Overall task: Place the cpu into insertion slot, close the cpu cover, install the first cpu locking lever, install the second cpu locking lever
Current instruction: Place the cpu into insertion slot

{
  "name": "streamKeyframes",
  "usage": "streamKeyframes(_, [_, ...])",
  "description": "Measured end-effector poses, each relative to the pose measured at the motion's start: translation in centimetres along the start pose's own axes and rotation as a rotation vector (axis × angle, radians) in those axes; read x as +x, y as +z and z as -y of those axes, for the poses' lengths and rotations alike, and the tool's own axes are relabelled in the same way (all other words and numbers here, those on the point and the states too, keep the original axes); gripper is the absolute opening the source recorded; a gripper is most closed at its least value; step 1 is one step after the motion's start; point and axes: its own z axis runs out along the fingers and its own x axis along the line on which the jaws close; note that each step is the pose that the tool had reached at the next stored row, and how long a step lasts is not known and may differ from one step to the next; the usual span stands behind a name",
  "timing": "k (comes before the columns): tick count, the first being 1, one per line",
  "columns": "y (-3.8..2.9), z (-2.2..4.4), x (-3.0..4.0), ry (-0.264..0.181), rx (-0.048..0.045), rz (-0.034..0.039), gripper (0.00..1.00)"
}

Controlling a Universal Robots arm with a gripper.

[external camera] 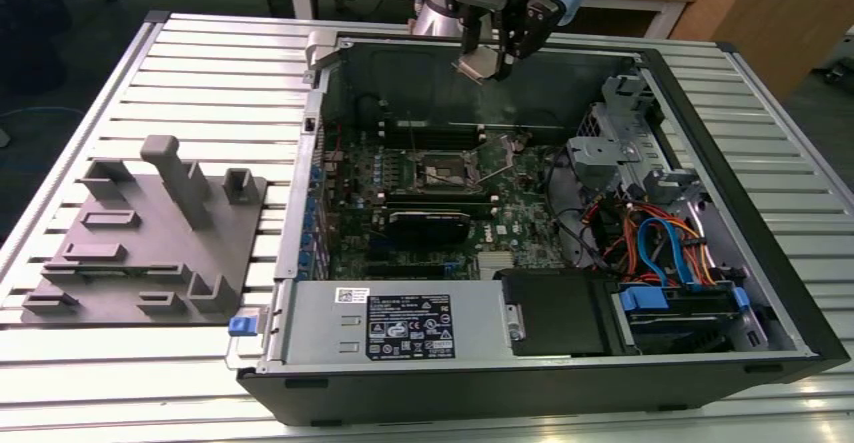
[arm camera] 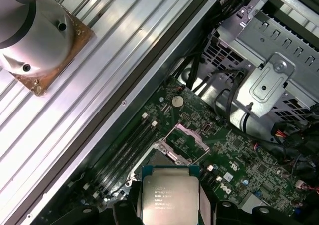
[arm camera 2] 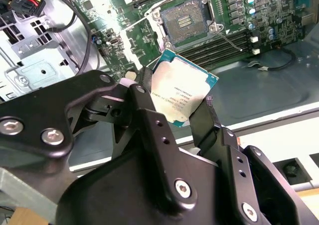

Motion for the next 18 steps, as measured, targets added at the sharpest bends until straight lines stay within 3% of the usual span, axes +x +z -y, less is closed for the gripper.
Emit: streamKeyframes(18, [0.0,0.0,0.0,0.019,-0.0003,0.0017,0.54])
